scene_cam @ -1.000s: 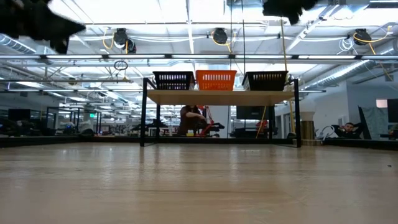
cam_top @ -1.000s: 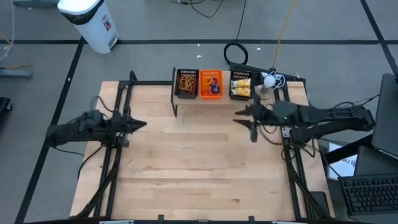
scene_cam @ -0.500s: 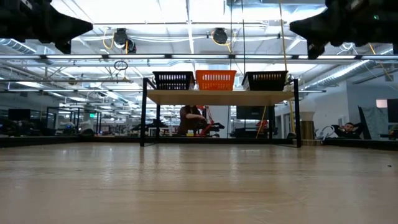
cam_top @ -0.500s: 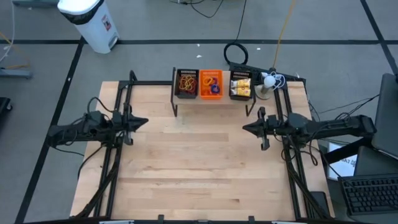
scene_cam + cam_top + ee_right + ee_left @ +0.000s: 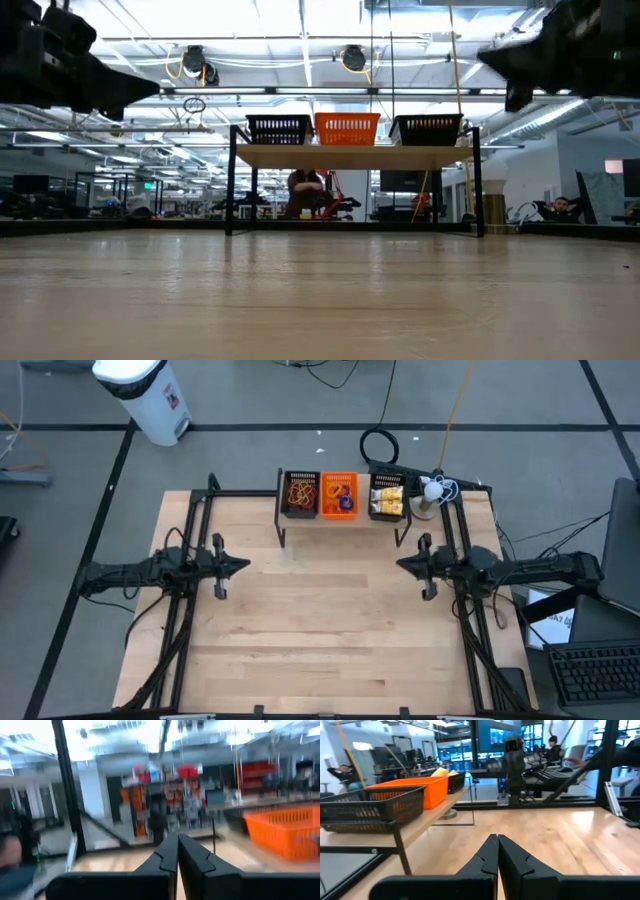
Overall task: Pick & Place Office Desk Supplies
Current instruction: Return to Home Position
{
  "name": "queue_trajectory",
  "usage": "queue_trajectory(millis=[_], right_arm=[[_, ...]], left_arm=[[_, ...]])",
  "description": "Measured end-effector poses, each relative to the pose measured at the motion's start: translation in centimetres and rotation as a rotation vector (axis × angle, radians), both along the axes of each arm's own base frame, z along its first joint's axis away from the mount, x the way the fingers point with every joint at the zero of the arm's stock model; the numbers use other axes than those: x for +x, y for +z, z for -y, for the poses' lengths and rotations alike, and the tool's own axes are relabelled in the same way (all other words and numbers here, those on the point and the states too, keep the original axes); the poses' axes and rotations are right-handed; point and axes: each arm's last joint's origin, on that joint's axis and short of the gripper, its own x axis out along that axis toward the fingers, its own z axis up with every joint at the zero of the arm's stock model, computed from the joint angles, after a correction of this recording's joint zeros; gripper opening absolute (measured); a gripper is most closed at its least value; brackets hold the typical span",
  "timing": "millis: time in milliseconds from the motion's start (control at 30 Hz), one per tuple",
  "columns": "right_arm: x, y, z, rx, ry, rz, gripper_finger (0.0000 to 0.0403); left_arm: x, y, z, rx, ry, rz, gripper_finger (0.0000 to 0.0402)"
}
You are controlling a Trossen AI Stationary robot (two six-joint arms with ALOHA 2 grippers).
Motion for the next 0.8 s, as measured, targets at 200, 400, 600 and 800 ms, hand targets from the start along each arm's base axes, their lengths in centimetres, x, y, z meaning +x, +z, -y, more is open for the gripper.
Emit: queue_trajectory(millis=[200,400,600,800], right_arm=[[-0.09,0.01,0.29,-0.007,-0.028,0.005,0.0001],[-0.12,0.14,0.34,-0.026,-0.035,0.019,0.0003],[-0.11,0.11,0.35,-0.044,-0.039,0.015,0.0001],[-0.11,0.11,0.34,-0.044,-0.038,0.016,0.0003]], left_arm=[[0.01,-0.11,0.03,-0.001,-0.011,-0.011,0.0003],[0.01,-0.13,-0.01,-0.037,0.004,-0.009,0.0003],[0.01,-0.03,-0.01,-0.047,0.003,0.006,0.0021],[0.01,0.10,-0.02,-0.047,0.006,0.025,0.0023]])
